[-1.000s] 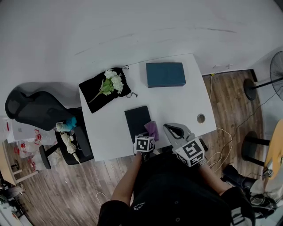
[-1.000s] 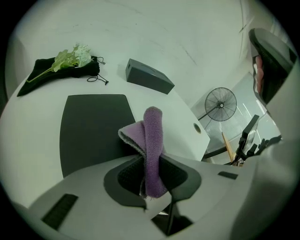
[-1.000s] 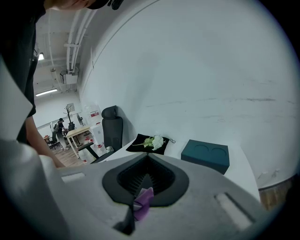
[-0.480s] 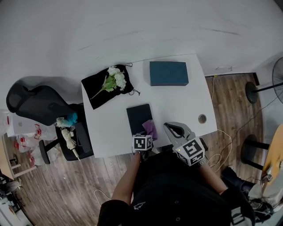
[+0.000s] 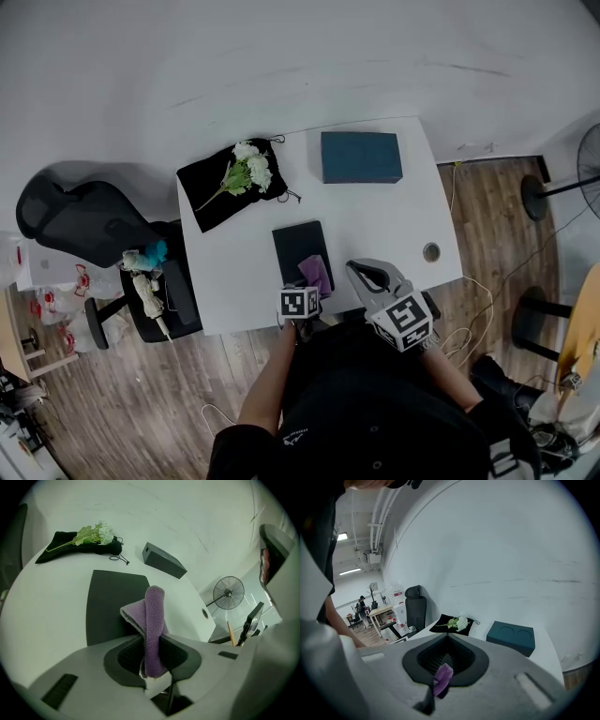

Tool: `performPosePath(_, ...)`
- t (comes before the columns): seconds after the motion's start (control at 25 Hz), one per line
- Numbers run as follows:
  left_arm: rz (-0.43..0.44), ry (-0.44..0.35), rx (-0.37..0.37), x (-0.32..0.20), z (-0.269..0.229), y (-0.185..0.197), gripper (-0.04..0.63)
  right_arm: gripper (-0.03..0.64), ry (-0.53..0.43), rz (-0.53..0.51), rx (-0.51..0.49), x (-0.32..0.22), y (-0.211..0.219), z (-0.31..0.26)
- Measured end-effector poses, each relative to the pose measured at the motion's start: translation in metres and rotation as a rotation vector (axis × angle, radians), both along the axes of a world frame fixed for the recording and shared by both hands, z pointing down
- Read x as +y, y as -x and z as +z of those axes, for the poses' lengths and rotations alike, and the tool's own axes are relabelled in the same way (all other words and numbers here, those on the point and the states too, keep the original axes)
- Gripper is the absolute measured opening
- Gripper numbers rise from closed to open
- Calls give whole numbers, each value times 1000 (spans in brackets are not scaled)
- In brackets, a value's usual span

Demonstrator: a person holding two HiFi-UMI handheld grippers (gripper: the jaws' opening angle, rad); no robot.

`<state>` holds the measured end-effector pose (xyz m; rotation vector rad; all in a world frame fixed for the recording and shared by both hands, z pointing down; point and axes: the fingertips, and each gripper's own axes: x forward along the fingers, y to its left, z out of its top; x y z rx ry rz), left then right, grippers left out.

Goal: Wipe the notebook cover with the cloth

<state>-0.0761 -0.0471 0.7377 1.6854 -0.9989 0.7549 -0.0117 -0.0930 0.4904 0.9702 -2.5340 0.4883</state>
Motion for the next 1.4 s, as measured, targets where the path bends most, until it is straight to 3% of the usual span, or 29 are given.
performPosePath(1.4, -51, 12, -21, 11, 3, 61, 97, 5, 3, -22, 1, 7, 48, 2)
